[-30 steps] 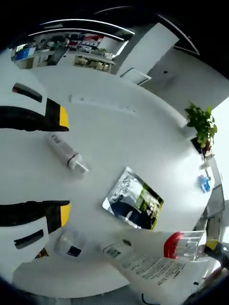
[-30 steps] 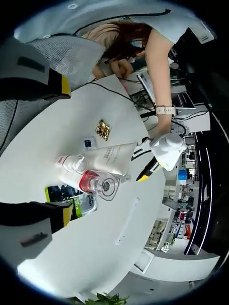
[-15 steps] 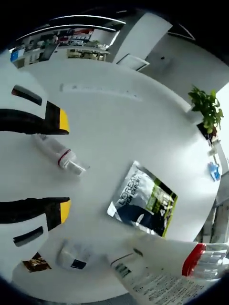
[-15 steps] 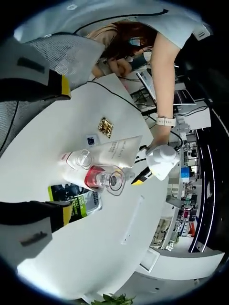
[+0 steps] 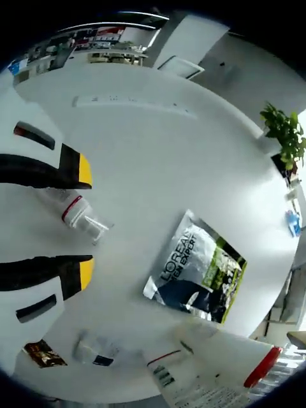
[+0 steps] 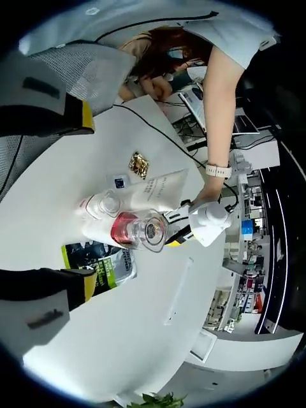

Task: Arrange the skincare products in the storage area until every visible bottle or jar stands upright without overlapping.

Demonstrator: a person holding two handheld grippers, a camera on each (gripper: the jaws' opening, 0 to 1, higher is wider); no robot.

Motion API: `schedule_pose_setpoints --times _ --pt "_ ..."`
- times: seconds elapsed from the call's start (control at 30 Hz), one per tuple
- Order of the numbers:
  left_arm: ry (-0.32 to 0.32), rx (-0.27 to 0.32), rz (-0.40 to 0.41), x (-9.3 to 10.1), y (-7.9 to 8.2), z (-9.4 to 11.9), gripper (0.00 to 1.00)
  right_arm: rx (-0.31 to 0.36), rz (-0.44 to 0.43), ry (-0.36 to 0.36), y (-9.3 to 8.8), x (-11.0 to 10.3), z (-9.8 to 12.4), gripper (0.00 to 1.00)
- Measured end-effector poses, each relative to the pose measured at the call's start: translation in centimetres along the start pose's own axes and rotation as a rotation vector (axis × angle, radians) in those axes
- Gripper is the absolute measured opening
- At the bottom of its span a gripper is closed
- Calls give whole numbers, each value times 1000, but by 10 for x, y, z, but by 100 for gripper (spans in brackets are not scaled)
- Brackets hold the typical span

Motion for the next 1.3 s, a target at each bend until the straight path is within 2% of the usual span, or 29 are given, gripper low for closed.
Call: schedule_pose_setpoints --times 0.07,0.27,0.4,0.57,0.67,0.73,0.8,0.87,0.97,1.07,1.1,1.3 --pt "1 -9 -5 -1 -1 -2 32 -1 -3 0 -1 1 -1 86" --pt "-56 -9 39 -2 0 -4 28 -3 -5 0 -2 2 -2 85" --pt "-120 -16 71 3 -1 -5 17 -6 -4 -6 -2 5 -2 85" --pt "-110 0 170 2 -5 -5 17 -10 -11 -9 -5 7 -3 85" --pt "-102 11 169 3 -5 -5 17 -16 -13 -8 -6 7 -4 84" --pt "-87 9 206 3 -6 -5 17 -22 -11 -8 -7 6 -4 84" --pt "-70 -1 285 4 -8 -4 16 -23 -8 -10 -7 6 -4 84" --pt "-53 10 288 4 -8 -4 16 -20 -6 -8 -6 6 -5 84" --pt "-22 14 338 7 -9 -2 15 -15 -1 -5 -4 4 -5 84" --pt "-3 28 331 9 -10 -1 15 -9 5 -4 -1 4 -5 83" --pt "7 30 374 10 -10 -1 15 -7 5 -4 -1 3 -5 83" --pt "30 52 371 16 -10 1 14 -5 -4 -18 -3 4 -2 83"
Point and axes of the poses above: the point that each gripper's makers call its tool centre point, and the gripper's own axes: z roughly backward along the fingers, x roughly to its right, y roughly out of its top, the point moved 6 cm from there along z, roughly backward along the fingers, and after that the axes turned 4 degrees about z, right-handed, at the moved point
